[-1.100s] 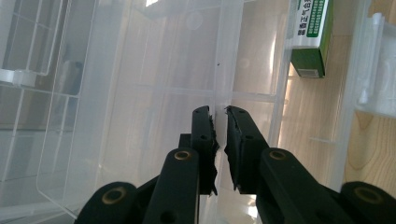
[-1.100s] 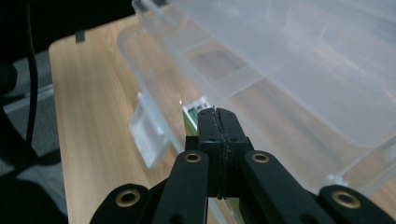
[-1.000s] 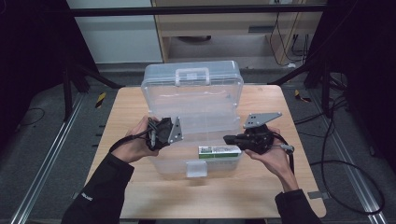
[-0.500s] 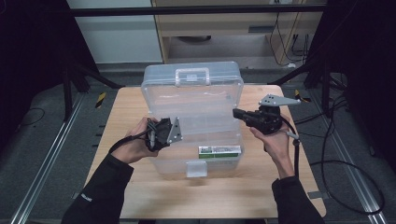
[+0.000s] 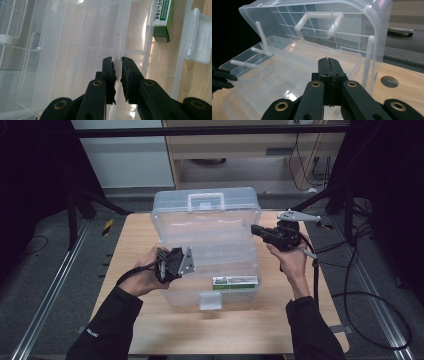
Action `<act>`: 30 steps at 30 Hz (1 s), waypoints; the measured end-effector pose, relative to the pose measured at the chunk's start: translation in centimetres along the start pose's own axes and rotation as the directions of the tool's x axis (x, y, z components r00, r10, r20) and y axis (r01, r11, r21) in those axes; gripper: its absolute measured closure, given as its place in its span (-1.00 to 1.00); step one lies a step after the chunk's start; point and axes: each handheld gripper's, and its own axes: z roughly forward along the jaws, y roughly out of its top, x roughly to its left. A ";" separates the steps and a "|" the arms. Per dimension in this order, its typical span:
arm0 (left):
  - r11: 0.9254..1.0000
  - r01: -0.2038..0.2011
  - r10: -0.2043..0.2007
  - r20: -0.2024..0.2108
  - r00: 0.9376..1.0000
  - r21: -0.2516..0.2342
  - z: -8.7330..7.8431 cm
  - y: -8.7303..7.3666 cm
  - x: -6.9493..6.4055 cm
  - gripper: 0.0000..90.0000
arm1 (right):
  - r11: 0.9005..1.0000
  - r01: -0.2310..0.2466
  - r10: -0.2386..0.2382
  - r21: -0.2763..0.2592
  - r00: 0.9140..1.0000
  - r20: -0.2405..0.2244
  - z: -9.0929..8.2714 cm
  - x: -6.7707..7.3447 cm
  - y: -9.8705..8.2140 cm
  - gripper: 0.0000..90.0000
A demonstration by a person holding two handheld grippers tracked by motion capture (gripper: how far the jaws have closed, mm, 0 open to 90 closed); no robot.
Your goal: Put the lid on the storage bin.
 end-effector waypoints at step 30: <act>0.998 0.043 -0.041 0.046 0.998 -0.048 0.0 -0.2 -0.3 0.65 | 0.998 -0.043 0.041 0.040 0.998 0.045 0.9 -1.1 -0.3 1.00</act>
